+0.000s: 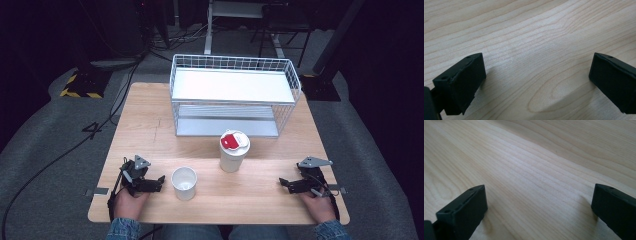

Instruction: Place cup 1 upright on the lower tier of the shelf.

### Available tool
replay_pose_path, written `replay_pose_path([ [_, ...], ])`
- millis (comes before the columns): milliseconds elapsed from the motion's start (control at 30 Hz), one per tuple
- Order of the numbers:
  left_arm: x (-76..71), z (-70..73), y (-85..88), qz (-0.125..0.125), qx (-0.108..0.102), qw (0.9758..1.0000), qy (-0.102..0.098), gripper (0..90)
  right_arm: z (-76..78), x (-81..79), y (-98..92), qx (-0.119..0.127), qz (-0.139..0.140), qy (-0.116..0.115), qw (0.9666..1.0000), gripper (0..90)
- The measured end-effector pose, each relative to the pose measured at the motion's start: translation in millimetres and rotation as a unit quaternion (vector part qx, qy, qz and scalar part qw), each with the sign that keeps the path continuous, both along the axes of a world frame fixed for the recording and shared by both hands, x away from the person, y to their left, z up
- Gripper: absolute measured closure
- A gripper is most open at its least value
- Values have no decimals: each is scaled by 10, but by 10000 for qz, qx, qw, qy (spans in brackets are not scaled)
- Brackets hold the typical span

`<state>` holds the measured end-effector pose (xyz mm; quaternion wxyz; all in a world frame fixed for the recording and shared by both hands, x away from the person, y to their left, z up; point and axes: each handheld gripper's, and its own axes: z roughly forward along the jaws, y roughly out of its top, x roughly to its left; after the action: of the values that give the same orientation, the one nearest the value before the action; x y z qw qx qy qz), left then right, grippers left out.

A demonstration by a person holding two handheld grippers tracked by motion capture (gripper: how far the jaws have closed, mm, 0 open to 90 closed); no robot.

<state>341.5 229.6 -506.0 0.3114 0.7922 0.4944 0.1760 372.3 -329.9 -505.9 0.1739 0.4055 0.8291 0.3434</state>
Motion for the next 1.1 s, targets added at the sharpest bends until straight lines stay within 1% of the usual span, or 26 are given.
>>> replay_pose_path([
  [133,-12,0,-9,74,-4,10000,-5,16,-1,17,7,12,-61,7,10000,4],
  [200,-15,0,-10,87,8,10000,-6,16,-1,10,10,8,-106,3,9999,4],
  [333,-15,0,-9,84,-1,10000,-6,17,-1,9,10,5,-109,2,9999,4],
  [567,-17,1,10,7,-17,10000,0,24,-1,-2,12,13,-163,8,9999,4],
  [633,7,-2,14,-104,2,9999,14,11,-1,-3,12,11,-166,8,9999,4],
  [667,11,-4,10,-116,-2,9999,15,1,-1,-3,12,14,-169,9,9999,4],
  [833,13,0,15,-125,27,9999,10,3,-1,-3,12,13,-168,8,9999,4],
  [900,9,0,14,-93,23,10000,5,5,-1,-2,12,12,-166,8,9999,4],
  [967,1,9,19,-83,63,9999,-17,18,-1,-2,12,14,-169,8,9999,4],
  [1067,-37,72,31,-83,-13,9999,-88,20,-1,-2,12,14,-170,9,9999,4],
  [1100,-48,94,34,-120,2,9998,-145,20,-1,-3,12,14,-171,10,9999,4],
])
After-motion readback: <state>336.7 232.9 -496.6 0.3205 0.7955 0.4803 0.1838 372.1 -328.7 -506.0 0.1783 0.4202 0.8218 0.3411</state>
